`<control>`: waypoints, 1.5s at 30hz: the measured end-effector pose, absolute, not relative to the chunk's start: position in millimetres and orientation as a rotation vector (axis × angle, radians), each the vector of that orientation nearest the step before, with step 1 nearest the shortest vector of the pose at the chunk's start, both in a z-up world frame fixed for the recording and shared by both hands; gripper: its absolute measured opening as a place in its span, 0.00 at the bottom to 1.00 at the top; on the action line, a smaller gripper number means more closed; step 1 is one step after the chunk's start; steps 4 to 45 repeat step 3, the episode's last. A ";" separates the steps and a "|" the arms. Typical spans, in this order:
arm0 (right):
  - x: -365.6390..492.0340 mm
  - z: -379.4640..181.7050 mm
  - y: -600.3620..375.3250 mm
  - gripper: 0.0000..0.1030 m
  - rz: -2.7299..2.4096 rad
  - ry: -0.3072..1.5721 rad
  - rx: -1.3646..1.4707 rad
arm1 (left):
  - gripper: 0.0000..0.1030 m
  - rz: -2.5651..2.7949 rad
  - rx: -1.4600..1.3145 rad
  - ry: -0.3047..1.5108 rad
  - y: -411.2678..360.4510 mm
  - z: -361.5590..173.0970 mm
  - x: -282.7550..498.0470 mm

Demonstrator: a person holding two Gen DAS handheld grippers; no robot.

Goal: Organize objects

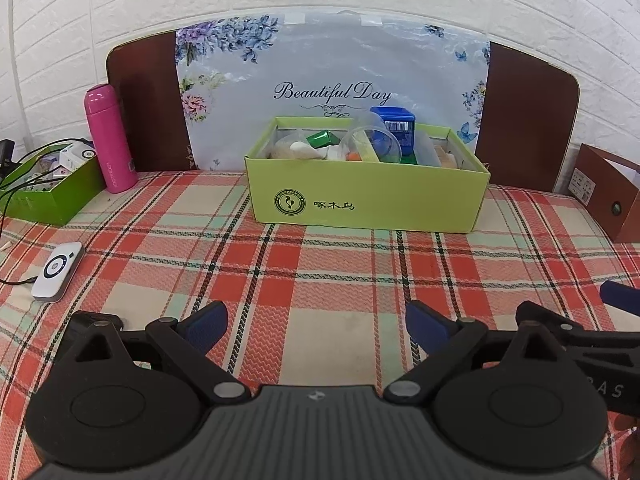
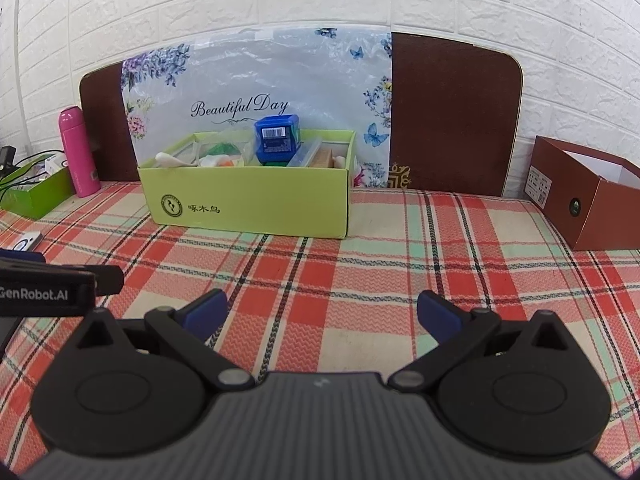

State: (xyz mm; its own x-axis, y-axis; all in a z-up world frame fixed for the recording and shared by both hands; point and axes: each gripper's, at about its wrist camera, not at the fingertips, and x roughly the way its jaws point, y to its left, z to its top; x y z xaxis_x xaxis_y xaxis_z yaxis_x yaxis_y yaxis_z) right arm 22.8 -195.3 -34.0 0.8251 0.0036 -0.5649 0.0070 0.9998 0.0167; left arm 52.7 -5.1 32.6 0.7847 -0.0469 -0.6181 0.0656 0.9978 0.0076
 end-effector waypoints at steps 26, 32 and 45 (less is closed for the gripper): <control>22.8 -35.2 -194.3 1.00 -0.001 0.606 0.019 | 0.96 -0.060 0.037 0.662 -5.7 33.2 52.0; 22.8 -35.2 -194.3 1.00 -0.001 0.606 0.019 | 0.96 -0.060 0.037 0.662 -5.7 33.2 52.0; 22.8 -35.2 -194.3 1.00 -0.001 0.606 0.019 | 0.96 -0.060 0.037 0.662 -5.7 33.2 52.0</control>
